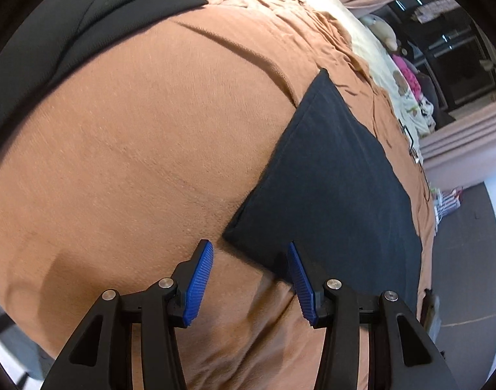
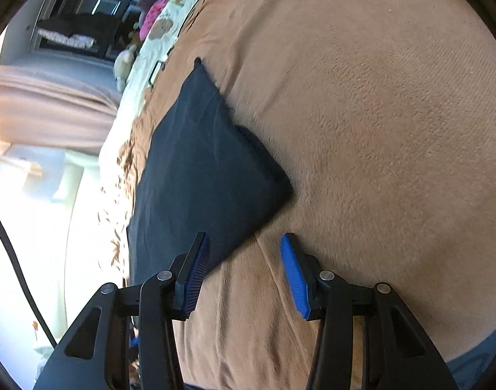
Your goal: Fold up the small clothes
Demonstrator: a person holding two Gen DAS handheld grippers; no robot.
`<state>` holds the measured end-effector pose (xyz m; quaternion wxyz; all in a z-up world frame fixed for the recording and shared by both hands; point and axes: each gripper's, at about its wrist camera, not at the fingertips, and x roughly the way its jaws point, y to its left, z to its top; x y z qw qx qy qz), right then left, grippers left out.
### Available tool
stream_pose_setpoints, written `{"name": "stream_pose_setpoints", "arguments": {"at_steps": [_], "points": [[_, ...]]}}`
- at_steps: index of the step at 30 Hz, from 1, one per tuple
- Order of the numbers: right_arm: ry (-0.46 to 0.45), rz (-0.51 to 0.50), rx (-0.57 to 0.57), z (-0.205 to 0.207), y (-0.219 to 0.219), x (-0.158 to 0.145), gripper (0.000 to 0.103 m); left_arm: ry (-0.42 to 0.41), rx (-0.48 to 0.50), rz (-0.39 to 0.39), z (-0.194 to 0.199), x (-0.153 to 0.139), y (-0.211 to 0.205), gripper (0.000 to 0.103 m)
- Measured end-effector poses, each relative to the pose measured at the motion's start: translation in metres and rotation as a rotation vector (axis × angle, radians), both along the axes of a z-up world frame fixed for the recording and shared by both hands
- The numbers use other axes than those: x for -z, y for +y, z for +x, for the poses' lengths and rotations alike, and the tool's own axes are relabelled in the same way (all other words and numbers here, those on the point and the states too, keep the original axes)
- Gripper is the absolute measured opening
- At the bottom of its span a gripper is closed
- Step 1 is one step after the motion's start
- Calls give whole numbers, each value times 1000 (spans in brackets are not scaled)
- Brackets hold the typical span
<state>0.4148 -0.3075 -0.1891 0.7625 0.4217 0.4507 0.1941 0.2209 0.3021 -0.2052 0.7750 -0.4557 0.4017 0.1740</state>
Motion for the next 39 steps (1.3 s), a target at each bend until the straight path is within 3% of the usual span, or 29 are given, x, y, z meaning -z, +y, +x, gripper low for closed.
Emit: {"name": "stream_pose_setpoints", "arguments": {"at_steps": [7, 15, 20, 22, 27, 33, 39], "points": [[3, 7, 45, -2, 12, 6, 32, -15, -52, 30, 9, 3, -1, 49], [-30, 23, 18, 7, 16, 6, 31, -22, -74, 18, 17, 4, 5, 49], [-48, 23, -9, 11, 16, 5, 31, -78, -47, -73, 14, 4, 5, 28], [-71, 30, -30, 11, 16, 2, 31, -116, -35, -103, 11, 3, 3, 28], [-72, -10, -52, 11, 19, 4, 31, -123, -10, -90, 11, -3, -7, 28], [-63, -53, -51, 17, 28, 1, 31, -90, 38, -4, 24, -8, -25, 28], [-55, -96, -38, 26, 35, -11, 31, -34, -11, 33, 36, 4, -11, 28]]}}
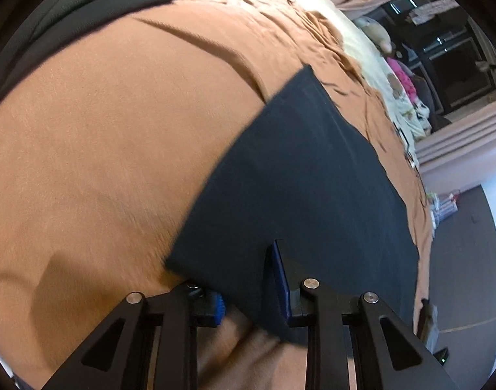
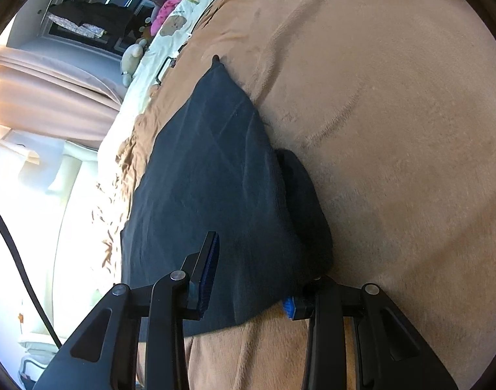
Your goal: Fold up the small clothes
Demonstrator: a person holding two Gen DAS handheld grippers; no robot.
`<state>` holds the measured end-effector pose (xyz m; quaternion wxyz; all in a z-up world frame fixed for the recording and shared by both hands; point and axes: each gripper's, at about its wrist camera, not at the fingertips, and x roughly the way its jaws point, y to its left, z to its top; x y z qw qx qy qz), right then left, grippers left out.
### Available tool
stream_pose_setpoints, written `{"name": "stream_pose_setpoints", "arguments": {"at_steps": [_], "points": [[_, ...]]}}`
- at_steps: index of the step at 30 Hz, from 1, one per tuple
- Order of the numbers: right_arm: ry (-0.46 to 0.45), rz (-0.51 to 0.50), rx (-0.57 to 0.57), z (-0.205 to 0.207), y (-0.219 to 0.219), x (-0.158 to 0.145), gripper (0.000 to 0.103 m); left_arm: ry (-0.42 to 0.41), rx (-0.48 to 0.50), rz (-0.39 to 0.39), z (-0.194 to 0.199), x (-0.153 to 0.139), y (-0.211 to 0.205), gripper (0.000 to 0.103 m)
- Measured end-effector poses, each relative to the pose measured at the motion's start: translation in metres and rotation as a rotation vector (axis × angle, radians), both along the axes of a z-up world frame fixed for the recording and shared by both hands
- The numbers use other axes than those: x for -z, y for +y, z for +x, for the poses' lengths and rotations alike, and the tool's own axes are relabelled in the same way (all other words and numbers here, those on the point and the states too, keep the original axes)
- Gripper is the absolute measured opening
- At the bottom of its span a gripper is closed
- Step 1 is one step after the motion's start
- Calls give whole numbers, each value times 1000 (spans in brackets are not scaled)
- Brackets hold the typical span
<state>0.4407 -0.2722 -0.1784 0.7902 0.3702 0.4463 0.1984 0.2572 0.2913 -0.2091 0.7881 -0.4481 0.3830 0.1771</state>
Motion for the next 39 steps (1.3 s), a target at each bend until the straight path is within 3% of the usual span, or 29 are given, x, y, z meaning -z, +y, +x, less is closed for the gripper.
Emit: {"name": "stream_pose_setpoints", "arguments": {"at_steps": [2, 6, 8, 18, 22, 29, 39], "points": [[-4, -15, 19, 3, 1, -4, 30, 3, -15, 5, 2, 0, 4, 24], [-1, -95, 47, 4, 8, -10, 4, 17, -6, 21, 4, -1, 9, 8], [0, -103, 48, 4, 12, -14, 2, 18, -5, 49, 1, -5, 10, 6], [-92, -168, 70, -23, 27, -65, 0, -56, 14, 126, -5, -53, 12, 4], [-116, -153, 55, -41, 25, -76, 0, -92, 15, 110, -17, -70, 16, 4], [-117, -101, 17, -72, -2, -66, 0, -130, 33, 87, -51, -80, 16, 4], [-91, -98, -30, -103, -29, -48, 0, -156, 34, 23, -105, -57, 8, 4]]}}
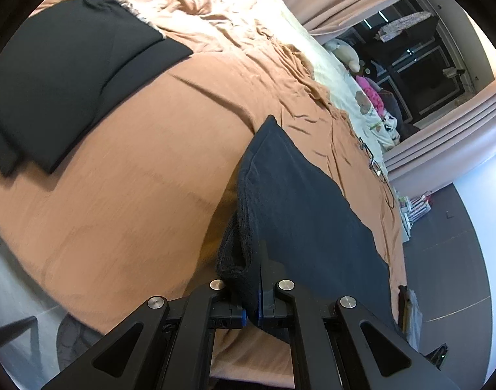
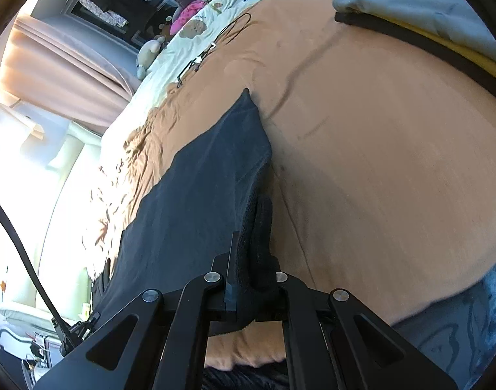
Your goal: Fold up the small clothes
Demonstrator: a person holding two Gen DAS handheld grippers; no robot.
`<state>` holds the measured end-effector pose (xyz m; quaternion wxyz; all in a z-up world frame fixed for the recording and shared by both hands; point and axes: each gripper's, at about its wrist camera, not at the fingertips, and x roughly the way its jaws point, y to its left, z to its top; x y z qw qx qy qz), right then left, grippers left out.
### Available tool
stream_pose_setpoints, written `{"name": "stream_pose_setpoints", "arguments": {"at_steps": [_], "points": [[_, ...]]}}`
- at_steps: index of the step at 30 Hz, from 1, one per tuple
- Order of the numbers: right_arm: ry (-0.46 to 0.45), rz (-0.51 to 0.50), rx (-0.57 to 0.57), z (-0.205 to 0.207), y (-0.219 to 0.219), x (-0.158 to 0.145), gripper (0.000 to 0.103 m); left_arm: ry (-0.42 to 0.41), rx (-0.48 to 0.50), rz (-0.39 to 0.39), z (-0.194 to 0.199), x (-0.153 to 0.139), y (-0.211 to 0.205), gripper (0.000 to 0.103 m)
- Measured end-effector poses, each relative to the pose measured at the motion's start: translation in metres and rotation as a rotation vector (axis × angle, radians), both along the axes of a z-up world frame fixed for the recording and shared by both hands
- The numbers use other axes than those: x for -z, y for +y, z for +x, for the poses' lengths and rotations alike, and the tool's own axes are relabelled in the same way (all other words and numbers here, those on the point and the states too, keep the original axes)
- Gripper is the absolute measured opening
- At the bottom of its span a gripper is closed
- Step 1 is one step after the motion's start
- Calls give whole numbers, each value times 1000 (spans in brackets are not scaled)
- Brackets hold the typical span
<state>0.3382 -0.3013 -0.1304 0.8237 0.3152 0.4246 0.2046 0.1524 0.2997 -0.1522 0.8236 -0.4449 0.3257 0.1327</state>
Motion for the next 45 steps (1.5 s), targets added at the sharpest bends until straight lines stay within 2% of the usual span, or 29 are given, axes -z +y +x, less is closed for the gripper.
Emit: {"name": "stream_pose_setpoints", "arguments": {"at_steps": [10, 12, 16, 18, 19, 20, 21, 23, 24, 29, 33, 36, 38, 45], "points": [[59, -7, 10, -16, -1, 8, 2, -25, -16, -42, -23, 14, -7, 4], [57, -66, 13, -20, 5, 4, 8, -6, -22, -65, -23, 23, -8, 4], [40, -187, 4, -25, 10, -9, 11, 18, 3, -93, -24, 40, -11, 6], [35, -211, 10, -28, 11, -16, 13, 15, 3, -103, -26, 46, -10, 14], [35, -221, 15, -30, 11, -18, 14, 12, -3, -107, -27, 49, -9, 25], [38, -234, 25, -31, 12, -22, 21, 8, -7, -109, -28, 50, -9, 32], [37, -239, 35, -32, 12, -26, 32, -4, -10, -113, -29, 52, -9, 33], [20, -247, 50, -40, 14, -32, 48, -15, -8, -109, -30, 54, -9, 33], [4, -259, 54, -43, 18, -39, 49, -20, -3, -100, -29, 54, -10, 33], [-90, -340, 53, -73, 42, -55, 49, -43, -3, -76, -31, 57, -12, 33], [-144, -390, -13, -85, 74, -64, 49, -67, 2, -43, -34, 59, -17, 33], [-139, -425, -77, -86, 111, -63, 49, -86, -8, -50, -40, 67, -16, 31], [-135, -435, -114, -86, 133, -62, 49, -96, -14, -51, -43, 70, -15, 24], [-123, -455, -238, -81, 208, -49, 49, -86, 6, 6, -46, 70, -18, 17]]}}
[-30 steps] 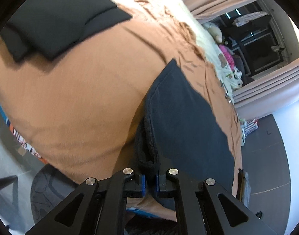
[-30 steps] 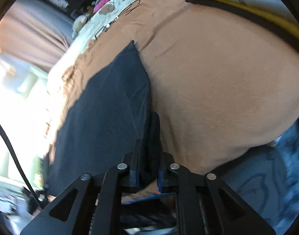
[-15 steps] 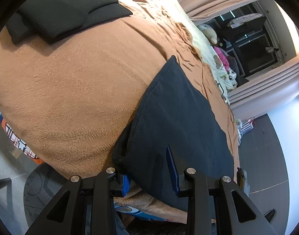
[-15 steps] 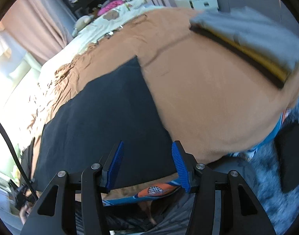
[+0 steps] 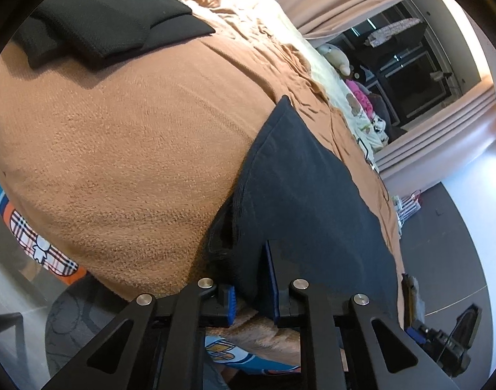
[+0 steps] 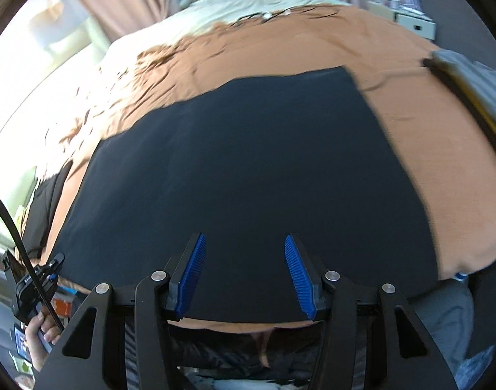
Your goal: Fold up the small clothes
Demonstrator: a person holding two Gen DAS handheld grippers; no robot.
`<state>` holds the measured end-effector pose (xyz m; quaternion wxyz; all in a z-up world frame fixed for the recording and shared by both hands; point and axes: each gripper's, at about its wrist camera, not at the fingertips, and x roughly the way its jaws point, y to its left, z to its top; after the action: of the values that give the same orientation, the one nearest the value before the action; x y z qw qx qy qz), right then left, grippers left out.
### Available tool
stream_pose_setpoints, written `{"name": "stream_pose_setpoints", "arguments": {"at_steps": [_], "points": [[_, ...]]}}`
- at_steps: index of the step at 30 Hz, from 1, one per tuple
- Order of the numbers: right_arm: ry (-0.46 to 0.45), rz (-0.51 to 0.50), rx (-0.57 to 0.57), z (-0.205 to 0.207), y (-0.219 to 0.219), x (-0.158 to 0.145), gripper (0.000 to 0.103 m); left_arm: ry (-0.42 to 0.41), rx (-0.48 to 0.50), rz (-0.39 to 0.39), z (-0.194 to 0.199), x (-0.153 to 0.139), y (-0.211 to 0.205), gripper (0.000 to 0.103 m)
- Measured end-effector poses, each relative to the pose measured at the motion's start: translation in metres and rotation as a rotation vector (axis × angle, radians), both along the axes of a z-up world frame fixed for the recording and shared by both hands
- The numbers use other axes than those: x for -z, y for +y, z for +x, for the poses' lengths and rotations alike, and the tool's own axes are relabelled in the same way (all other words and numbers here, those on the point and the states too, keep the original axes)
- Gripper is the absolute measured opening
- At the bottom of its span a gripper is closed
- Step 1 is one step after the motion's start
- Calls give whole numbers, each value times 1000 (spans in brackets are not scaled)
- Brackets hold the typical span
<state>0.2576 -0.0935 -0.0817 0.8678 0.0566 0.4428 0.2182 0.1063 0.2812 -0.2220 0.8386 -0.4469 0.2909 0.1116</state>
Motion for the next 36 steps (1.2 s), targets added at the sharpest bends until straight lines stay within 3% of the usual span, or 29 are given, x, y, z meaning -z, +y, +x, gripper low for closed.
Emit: {"name": "stream_pose_setpoints", "arguments": {"at_steps": [7, 15, 24, 36], "points": [[5, -52, -99, 14, 53, 7, 48, -2, 12, 20, -1, 1, -2, 16], [12, -127, -185, 63, 103, 29, 31, -5, 19, 7, 0, 2, -1, 15], [23, -203, -172, 118, 132, 39, 26, 12, 4, -6, 2, 1, 0, 15], [36, -227, -158, 198, 171, 44, 19, 27, 1, -43, 2, 1, 2, 15]]}}
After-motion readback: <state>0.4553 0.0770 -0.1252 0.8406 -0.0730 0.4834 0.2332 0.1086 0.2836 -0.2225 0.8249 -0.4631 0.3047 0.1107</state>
